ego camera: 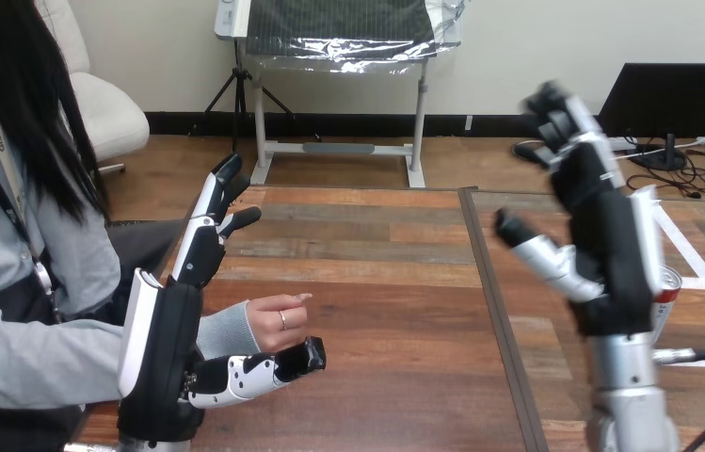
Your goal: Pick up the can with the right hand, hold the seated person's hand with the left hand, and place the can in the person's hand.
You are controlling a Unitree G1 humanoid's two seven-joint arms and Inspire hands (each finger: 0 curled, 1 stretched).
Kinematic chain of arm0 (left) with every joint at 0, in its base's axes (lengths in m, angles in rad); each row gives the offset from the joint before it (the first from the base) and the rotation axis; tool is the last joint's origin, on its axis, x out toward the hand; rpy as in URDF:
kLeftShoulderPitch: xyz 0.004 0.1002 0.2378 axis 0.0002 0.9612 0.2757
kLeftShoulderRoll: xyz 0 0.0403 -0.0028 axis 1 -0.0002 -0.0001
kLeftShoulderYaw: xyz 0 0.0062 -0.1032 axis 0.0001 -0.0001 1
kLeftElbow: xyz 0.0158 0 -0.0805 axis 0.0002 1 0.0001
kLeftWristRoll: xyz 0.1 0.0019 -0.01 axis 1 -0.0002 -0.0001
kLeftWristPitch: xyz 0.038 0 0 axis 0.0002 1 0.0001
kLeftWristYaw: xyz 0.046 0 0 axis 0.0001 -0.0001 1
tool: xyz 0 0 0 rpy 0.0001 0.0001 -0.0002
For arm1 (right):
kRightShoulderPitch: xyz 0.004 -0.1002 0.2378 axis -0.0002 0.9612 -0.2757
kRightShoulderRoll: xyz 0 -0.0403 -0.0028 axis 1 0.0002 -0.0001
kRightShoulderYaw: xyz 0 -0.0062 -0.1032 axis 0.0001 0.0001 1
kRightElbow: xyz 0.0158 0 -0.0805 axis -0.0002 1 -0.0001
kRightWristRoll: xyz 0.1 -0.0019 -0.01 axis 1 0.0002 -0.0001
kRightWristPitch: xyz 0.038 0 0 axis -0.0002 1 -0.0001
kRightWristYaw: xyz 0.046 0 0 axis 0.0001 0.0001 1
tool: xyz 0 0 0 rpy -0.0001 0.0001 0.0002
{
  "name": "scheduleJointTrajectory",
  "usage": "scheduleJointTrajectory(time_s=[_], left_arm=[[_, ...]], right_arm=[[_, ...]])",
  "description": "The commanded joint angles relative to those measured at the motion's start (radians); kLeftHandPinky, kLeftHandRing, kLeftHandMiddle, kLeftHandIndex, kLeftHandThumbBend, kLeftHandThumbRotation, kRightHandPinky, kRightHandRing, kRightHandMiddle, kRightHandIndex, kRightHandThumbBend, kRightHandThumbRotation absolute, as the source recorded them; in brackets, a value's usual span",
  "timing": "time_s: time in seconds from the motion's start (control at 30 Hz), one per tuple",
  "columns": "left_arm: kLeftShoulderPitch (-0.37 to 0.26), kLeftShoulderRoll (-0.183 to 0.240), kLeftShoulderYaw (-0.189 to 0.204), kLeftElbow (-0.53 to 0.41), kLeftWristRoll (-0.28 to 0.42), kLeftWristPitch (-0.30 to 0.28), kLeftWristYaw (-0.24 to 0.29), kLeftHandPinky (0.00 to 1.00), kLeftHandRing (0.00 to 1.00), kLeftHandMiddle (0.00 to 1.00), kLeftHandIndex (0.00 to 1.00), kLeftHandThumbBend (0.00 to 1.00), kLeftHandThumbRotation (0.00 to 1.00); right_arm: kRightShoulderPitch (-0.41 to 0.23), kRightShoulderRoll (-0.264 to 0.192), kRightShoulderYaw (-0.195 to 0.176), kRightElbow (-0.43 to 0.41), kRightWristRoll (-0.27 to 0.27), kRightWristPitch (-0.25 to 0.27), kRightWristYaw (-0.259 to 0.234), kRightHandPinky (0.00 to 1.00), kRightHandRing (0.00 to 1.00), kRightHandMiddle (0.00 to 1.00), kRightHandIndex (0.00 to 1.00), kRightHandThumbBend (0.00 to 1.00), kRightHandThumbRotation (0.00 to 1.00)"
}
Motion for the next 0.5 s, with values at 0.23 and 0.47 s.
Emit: scheduleJointTrajectory(time_s=[0.23, 0.47], left_arm=[[-0.044, -0.002, 0.013, -0.024, -0.002, 0.006, 0.001, 0.82, 0.93, 0.97, 0.96, 1.00, 0.65], [-0.048, -0.002, 0.022, -0.022, 0.012, 0.002, 0.009, 0.82, 0.93, 0.97, 0.96, 1.00, 0.66]], right_arm=[[-0.084, -0.048, -0.062, -0.048, 0.018, 0.038, -0.045, 0.85, 0.88, 0.90, 0.91, 1.00, 0.57], [-0.091, -0.066, -0.086, -0.049, 0.019, 0.067, -0.066, 0.85, 0.88, 0.89, 0.91, 1.00, 0.56]])
